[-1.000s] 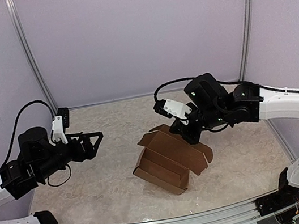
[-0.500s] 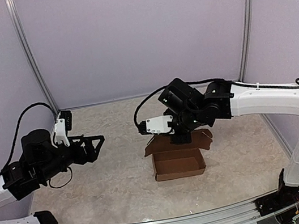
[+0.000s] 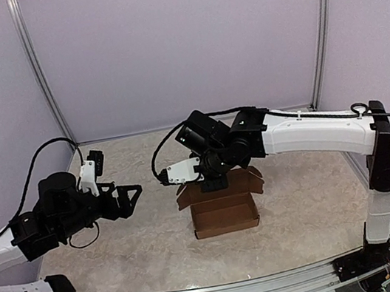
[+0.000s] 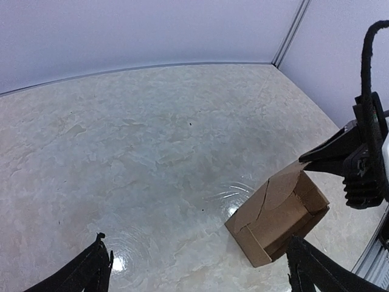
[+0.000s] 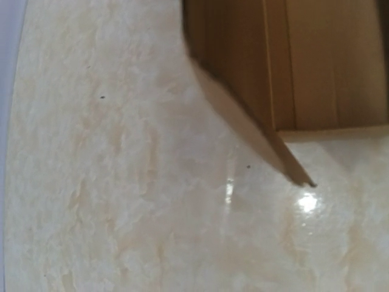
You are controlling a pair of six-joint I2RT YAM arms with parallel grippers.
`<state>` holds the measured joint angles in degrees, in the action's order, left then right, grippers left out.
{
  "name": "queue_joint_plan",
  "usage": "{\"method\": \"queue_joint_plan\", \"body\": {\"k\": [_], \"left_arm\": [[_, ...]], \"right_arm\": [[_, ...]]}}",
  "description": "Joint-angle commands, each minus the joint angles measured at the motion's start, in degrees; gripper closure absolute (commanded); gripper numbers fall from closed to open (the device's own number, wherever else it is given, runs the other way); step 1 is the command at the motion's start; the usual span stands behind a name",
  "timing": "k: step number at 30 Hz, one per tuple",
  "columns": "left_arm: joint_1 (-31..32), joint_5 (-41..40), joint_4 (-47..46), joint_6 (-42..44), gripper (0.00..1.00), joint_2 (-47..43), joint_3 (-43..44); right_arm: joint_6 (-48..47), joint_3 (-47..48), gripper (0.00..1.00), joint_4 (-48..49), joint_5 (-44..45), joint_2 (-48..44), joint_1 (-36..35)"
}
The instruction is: Fold the paper box
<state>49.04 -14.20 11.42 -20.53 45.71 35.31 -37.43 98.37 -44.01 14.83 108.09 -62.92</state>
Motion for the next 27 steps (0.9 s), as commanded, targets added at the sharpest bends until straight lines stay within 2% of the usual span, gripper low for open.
{"method": "queue_joint_plan", "body": {"k": [1, 7, 14, 20, 23, 27], "left_arm": [[0.05, 1.64, -2.27, 2.09, 0.02, 0.71, -1.36], [0.09, 5.93, -6.17, 2.42, 0.03, 3.73, -2.22], [0.36, 11.36, -10.9, 5.28, 0.04, 11.44, -1.33], [0.27, 18.36, -21.82, 8.58, 0.14, 19.5, -3.02], [0.12, 20.44, -28.53, 10.69, 0.2, 23.21, -4.32], [-0.68, 22.28, -31.98, 13.02, 0.28, 27.91, -3.93]], "right_arm": [[0.64, 2.39, 0.86, -0.92, 1.44, 0.98, -0.46], [2.66, -1.33, 0.62, 1.73, 1.12, -3.67, -0.43], [7.14, -18.22, 0.39, 12.42, -1.48, -18.32, 0.64], [14.14, -31.04, 0.33, 20.18, -0.37, -32.13, 2.24], [18.73, -37.38, 0.28, 23.74, -2.36, -39.09, 4.29], [23.83, -44.18, 0.26, 26.36, -5.88, -47.93, 7.31]]}}
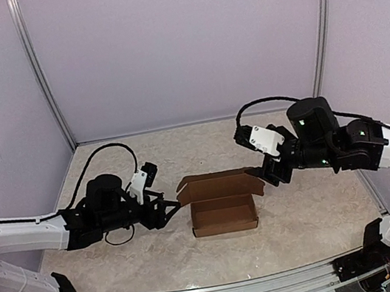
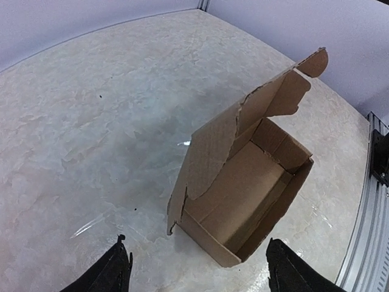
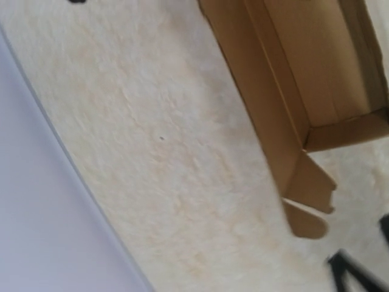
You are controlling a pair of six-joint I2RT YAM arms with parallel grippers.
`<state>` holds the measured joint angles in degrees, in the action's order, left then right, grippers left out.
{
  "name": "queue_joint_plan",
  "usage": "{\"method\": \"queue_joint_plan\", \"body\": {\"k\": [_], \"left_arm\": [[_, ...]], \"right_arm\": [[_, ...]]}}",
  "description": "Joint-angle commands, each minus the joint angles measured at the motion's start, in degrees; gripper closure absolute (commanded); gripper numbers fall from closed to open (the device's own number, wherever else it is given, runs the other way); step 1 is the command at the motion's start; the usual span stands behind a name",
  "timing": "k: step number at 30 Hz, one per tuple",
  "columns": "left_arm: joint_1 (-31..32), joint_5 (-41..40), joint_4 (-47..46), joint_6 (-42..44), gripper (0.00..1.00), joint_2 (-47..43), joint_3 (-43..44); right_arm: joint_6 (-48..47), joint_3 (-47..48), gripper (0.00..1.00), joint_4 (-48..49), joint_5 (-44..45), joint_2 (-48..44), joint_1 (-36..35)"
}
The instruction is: Fold the paper box
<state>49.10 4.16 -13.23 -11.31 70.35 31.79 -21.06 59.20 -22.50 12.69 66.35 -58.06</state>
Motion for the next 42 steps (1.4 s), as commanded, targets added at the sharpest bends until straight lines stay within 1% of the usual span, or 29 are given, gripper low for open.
{"method": "queue_joint_plan", "body": {"k": [1, 4, 6, 8, 10, 14, 18, 23, 27, 34, 40, 42], "left_arm": [[-0.89, 4.03, -7.79, 4.34, 0.31, 4.29, -0.07], [-1.24, 4.87, -10.59, 5.23, 0.37, 7.72, 0.1], [-1.43, 5.03, -13.05, 5.28, 0.45, 9.56, -0.01], [-1.54, 5.11, -13.39, 5.45, 0.51, 11.46, 1.25], [-1.55, 5.17, -13.68, 5.44, 0.55, 13.83, 2.0], [-1.55, 3.5, -15.31, 5.36, 0.62, 15.22, 2.2], [-1.64, 2.02, -15.07, 5.63, 0.65, 15.83, 2.88], [-1.64, 1.11, -15.21, 5.94, 0.69, 15.84, 3.57], [-1.64, 0.83, -15.02, 6.26, 0.72, 16.21, 4.3], [-1.64, 0.85, -14.98, 6.39, 0.78, 17.1, 4.95], [-1.64, 1.06, -14.57, 6.73, 0.86, 17.11, 4.95], [-1.65, 1.19, -14.33, 6.85, 0.9, 16.96, 4.95]], "right_arm": [[8.77, -6.2, 0.26, 5.23, -4.15, -7.7, 3.08], [12.38, -9.16, 0.26, 5.57, -5.07, -10.43, 5.06], [15.3, -10.65, 0.26, 5.57, -5.3, -10.76, 6.64], [18.68, -11.53, 0.26, 4.86, -6.64, -10.16, 8.71], [20.82, -12.29, 0.27, 4.55, -9.3, -9.4, 10.72], [25.87, -15.39, 0.28, 6.35, -12.47, -9.22, 12.54], [29.5, -18.93, 0.29, 8.91, -18.12, -8.69, 14.19], [32.61, -22.45, 0.31, 12.84, -21.52, -7.63, 16.16], [33.72, -23.42, 0.34, 15.7, -24.52, -5.75, 17.51], [34.57, -23.52, 0.41, 19.12, -25.84, -1.24, 19.52], [34.45, -23.36, 0.48, 21.16, -26.15, 2.21, 20.68], [34.34, -23.19, 0.52, 21.72, -26.79, 3.26, 20.77]]}}
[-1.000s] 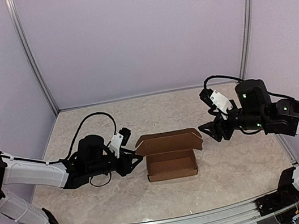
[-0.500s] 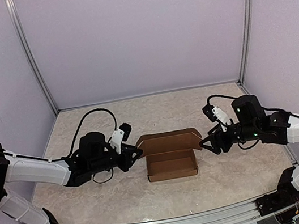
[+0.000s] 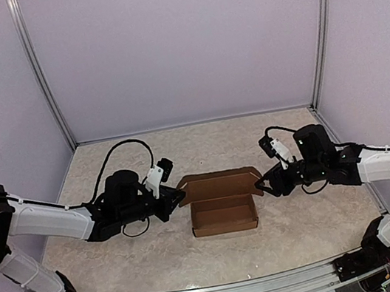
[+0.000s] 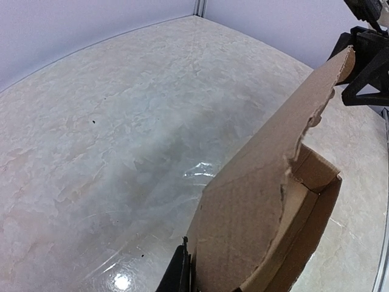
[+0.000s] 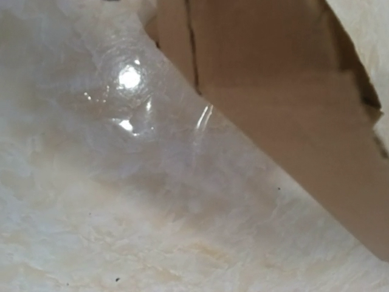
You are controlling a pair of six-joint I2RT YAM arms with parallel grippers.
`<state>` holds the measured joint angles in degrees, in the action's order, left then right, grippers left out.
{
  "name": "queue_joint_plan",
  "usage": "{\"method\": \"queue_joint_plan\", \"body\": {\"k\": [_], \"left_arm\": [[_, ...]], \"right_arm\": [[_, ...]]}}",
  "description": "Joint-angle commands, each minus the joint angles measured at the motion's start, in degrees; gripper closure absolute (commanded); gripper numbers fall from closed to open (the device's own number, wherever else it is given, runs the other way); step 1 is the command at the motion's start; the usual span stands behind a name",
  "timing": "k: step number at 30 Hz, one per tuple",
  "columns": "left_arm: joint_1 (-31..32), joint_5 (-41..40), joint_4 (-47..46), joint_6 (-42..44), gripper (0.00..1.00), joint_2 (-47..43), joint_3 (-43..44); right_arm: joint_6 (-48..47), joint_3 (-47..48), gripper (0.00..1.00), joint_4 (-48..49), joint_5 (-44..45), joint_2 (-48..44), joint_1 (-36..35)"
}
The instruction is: Fold the paper box
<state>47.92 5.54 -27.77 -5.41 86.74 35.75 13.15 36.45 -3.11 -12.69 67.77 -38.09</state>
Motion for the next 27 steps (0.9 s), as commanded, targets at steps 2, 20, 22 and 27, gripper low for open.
{"method": "queue_joint_plan", "body": {"k": [2, 20, 22, 27], "left_arm": [[-0.46, -0.12, 0.39, 1.21, 0.94, 0.37, 0.99], [-0.3, -0.86, 2.46, 2.22, 1.0, -1.17, 0.72], [-0.13, -1.24, 3.07, 2.51, 1.0, -1.37, 0.97], [0.3, -2.01, 4.39, 3.04, 1.0, -1.83, 1.51]], "right_arm": [[0.13, -0.28, 0.55, 2.85, -1.75, 2.84, 0.84], [-1.14, -0.33, 0.7, 4.65, -1.81, 2.82, 0.91], [-1.36, -0.28, 0.7, 4.92, -1.63, 2.29, 0.89], [-1.78, -0.46, 0.77, 5.14, -1.38, 1.54, 0.9]]}}
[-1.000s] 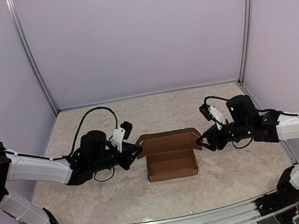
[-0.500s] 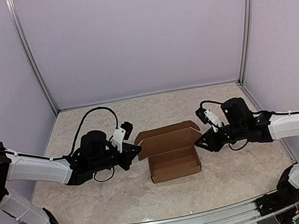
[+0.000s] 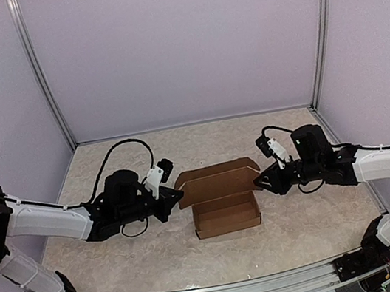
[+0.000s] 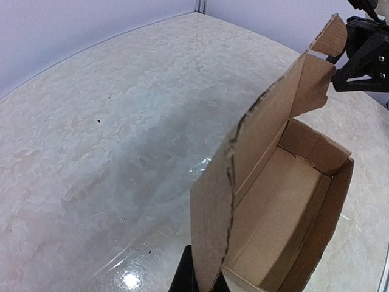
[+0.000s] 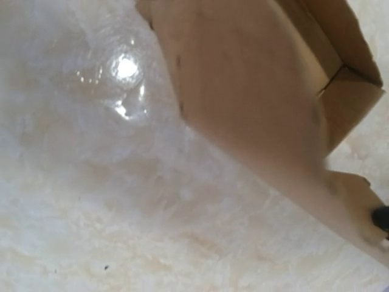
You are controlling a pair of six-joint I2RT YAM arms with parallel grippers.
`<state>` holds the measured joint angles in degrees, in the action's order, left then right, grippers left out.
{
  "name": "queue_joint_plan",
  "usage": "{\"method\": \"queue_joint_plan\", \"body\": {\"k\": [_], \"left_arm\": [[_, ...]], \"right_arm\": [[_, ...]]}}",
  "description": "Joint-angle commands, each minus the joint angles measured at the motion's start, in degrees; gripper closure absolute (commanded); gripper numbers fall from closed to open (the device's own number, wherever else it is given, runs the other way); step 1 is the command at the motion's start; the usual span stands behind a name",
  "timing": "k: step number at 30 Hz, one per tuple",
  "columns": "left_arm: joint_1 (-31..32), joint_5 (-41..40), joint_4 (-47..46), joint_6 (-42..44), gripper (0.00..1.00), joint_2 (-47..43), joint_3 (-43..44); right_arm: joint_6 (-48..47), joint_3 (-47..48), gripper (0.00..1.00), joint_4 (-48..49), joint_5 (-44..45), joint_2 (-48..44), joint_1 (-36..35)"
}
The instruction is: Fold the paper box
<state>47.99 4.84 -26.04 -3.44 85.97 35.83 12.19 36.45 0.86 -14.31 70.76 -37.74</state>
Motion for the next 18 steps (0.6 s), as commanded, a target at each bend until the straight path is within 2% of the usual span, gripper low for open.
{"method": "queue_joint_plan", "body": {"k": [1, 4, 8, 13, 18], "left_arm": [[0.33, -1.47, 2.81, 1.16, 1.0, -1.14, 1.51], [0.71, -2.14, 3.64, 1.5, 1.0, -1.18, 1.93], [1.11, -2.59, 4.25, 1.52, 1.0, -1.42, 2.42], [1.9, -3.92, 5.61, 1.27, 1.0, -1.47, 3.58], [3.44, -6.96, 6.98, 0.36, 1.0, -1.64, 4.24]], "right_arm": [[-0.82, -0.54, 0.79, 1.24, 0.22, -1.5, 0.56], [-1.0, -0.83, 0.85, 1.11, 0.78, -1.6, 0.56], [-0.96, -1.32, 1.0, 1.01, 1.14, -1.05, 0.47], [0.79, -2.75, 1.0, 2.99, 1.8, -0.58, -0.19], [4.2, -3.76, 1.0, 4.93, 7.04, -1.88, -3.29]]}}
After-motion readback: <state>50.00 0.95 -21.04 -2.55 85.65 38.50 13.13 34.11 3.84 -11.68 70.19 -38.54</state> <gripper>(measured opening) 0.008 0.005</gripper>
